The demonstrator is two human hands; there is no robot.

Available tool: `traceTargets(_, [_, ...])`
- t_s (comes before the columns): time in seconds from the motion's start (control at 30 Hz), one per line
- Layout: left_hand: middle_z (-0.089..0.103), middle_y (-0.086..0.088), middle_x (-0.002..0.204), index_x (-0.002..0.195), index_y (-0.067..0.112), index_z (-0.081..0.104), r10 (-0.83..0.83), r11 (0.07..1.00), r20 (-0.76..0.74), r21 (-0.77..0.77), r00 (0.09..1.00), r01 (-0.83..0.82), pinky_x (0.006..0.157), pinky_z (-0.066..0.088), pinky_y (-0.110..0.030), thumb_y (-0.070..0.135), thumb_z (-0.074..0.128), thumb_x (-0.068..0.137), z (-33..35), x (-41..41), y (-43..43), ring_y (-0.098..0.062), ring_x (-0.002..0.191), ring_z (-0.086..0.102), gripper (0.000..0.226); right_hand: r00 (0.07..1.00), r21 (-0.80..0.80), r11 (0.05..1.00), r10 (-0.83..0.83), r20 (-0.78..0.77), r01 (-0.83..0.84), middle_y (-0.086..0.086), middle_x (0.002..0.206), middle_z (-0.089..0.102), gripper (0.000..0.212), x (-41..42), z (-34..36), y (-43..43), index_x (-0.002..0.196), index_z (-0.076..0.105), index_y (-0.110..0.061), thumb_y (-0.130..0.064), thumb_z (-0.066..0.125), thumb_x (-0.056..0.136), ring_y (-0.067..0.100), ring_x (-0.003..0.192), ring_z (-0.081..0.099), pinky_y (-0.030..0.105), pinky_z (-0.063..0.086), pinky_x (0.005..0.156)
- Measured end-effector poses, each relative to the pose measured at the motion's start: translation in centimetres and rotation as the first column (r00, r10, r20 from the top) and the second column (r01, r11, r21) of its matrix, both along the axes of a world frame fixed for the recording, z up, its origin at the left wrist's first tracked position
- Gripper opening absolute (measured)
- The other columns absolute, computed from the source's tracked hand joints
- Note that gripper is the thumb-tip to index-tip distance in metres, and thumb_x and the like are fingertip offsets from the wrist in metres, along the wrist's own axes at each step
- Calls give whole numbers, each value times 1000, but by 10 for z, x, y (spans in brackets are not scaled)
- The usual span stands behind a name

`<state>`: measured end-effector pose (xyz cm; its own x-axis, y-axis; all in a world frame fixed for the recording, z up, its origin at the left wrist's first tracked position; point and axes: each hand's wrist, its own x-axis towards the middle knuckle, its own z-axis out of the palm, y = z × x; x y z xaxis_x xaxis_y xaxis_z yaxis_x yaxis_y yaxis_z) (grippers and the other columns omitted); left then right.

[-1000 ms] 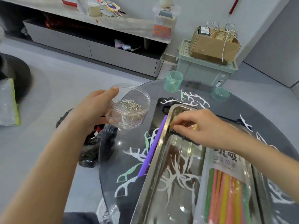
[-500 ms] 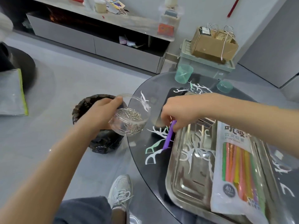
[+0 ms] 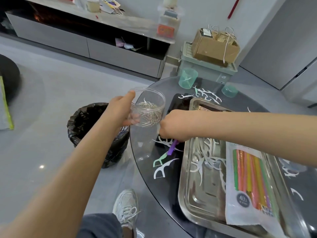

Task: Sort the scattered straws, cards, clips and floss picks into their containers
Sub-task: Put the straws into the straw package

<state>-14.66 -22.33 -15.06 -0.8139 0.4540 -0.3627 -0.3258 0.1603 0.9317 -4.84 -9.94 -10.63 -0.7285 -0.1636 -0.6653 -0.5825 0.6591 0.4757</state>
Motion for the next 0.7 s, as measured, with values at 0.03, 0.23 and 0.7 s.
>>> traceTargets(0.03, [57, -17, 101, 115, 9, 50, 8, 1000, -5, 3, 1000, -8, 65, 59, -36, 42, 47, 97, 1, -2, 2, -22, 69, 66, 38, 999, -20, 1000, 11, -31, -12, 8, 106, 58, 20, -1, 3, 2, 108, 56, -9, -8, 54, 88, 29, 97, 59, 33, 46, 69])
traceTargets(0.23, [61, -10, 97, 118, 13, 54, 55, 998, -135, 6, 989, -54, 68, 59, -33, 44, 50, 95, 0, -4, 22, -19, 68, 64, 39, 943, -322, 946, -84, -323, -26, 0, 90, 52, 19, 24, 38, 34, 99, 56, -12, -19, 40, 95, 24, 86, 58, 28, 32, 53])
traceTargets(0.7, [63, -5, 97, 107, 18, 56, -67, 975, -400, -222, 914, -26, 81, 46, -36, 58, 37, 93, -11, -6, 90, -26, 93, 61, 46, 157, -934, -203, -974, 162, -295, 9, 88, 70, 11, 107, 34, 124, 86, 60, -18, -9, 58, 92, 16, 78, 70, 25, 56, 65])
